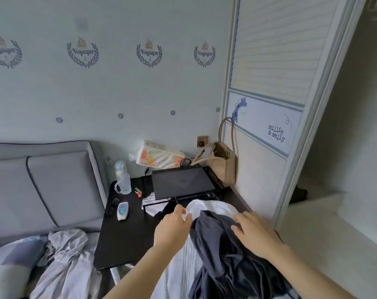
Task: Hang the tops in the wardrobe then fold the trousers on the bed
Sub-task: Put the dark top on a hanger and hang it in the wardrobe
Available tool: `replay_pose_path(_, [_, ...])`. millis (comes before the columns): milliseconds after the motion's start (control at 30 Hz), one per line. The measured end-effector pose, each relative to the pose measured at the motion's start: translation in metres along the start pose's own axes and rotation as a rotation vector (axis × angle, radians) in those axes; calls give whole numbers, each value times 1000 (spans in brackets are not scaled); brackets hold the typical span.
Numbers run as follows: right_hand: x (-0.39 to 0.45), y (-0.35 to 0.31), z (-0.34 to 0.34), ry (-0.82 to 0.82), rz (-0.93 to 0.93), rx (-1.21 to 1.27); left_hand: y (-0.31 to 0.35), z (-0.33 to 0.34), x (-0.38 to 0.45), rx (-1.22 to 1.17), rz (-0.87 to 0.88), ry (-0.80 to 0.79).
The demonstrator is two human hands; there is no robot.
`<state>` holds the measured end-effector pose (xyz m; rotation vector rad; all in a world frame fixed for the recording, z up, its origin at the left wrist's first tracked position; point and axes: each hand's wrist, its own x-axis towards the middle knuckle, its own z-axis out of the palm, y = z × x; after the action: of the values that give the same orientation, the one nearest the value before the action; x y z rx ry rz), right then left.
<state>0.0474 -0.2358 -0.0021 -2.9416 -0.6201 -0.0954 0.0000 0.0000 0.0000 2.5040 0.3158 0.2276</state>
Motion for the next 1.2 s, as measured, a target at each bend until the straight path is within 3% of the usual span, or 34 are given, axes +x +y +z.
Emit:
replay_pose_path(133, [11, 24, 20, -157, 122, 119, 7, 55, 2, 77, -120, -222])
replay_pose_path(367, [67, 44, 45, -362, 140, 234, 33, 101, 41, 163, -398, -211])
replay_pose_path(467, [87, 46, 54, -348, 85, 116, 39, 111, 56, 307, -401, -202])
replay_pose_path(533, [100, 50, 52, -321, 65, 167, 41, 114, 64, 360, -392, -229])
replay_pose_path(633, [128, 59, 40, -241, 170, 459, 44, 116, 71, 328, -466, -281])
replay_pose_path(733, [163, 64, 13, -267, 361, 1010, 45, 119, 75, 320, -548, -275])
replay_pose_path(833, [180, 60, -27, -227, 313, 1345, 47, 119, 76, 319, -579, -261])
replay_pose_path(867, [180, 58, -40, -196, 239, 1312, 48, 118, 75, 315, -581, -261])
replay_pose_path(1033, [151, 64, -86, 144, -305, 627, 53, 87, 88, 189, -589, -124])
replay_pose_path(1133, [125, 72, -97, -2, -391, 385, 53, 49, 90, -77, -576, 45])
replay_pose_path(1200, [113, 75, -98, -126, -356, 118, 69, 25, 82, -483, -581, 124])
